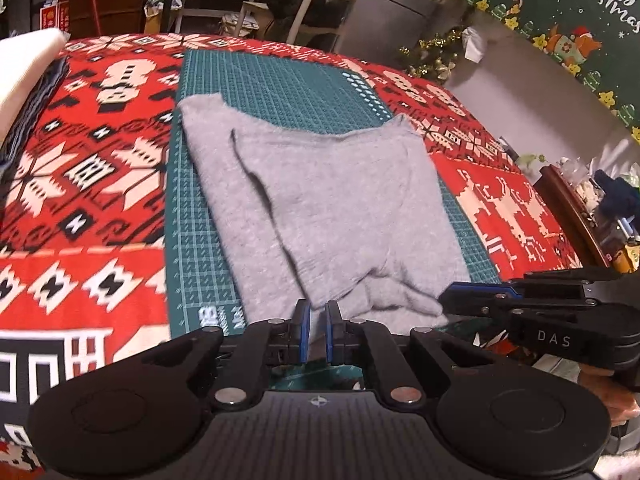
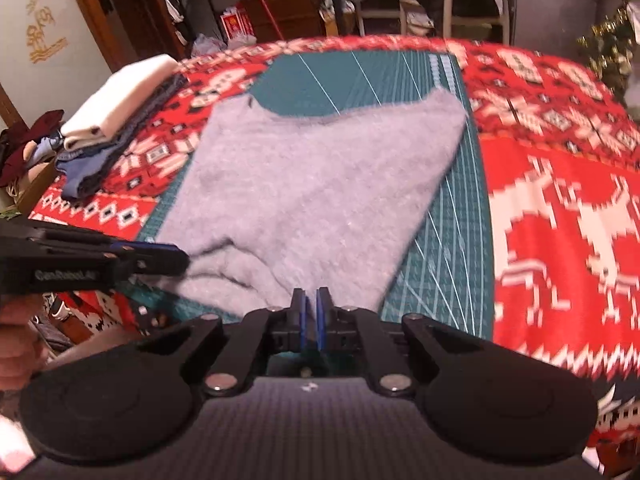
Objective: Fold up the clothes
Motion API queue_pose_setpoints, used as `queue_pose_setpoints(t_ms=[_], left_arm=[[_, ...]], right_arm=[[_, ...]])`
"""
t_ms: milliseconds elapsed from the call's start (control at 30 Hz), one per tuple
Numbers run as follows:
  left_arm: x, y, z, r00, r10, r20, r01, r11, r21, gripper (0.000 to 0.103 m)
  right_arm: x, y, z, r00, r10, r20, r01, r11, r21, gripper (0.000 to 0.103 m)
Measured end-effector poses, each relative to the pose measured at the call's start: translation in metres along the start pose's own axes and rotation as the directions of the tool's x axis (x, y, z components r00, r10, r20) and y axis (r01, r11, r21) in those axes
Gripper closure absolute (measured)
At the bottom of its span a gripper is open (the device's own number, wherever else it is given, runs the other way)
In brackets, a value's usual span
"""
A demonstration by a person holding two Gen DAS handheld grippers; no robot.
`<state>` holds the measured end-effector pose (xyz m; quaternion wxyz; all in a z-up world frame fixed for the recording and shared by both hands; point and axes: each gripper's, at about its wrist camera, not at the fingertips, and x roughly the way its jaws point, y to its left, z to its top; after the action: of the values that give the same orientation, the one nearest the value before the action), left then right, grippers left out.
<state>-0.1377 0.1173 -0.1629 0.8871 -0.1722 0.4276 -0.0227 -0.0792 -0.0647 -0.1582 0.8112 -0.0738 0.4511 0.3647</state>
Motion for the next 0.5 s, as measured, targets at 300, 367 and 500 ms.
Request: queue_pose_setpoints(t_ms=[300, 367, 500], left_arm=[[-0.013, 0.002, -0.012, 1.000, -0.005, 0.005, 0.005, 1.000, 0.012, 0.096], [-0.016, 0.000, -0.013, 1.000, 0.002, 0.012, -0.002, 1.000, 0.025, 0.096], [-0.025, 0.005, -0.013, 0.999, 0.004, 0.046, -0.004, 1.000, 0.011, 0.096]], right_arm=[[-0.015, 0.003, -0.012, 1.000, 0.012, -0.005, -0.012, 1.000, -0.029, 0.096], [-0.019, 0.008, -0.010, 1.000, 0.016, 0.017, -0.015, 0.998, -0.055, 0.096], [-0.020, 0.007, -0.005, 0.999, -0.012, 0.040, 0.014, 0.998, -0.056, 0.096]])
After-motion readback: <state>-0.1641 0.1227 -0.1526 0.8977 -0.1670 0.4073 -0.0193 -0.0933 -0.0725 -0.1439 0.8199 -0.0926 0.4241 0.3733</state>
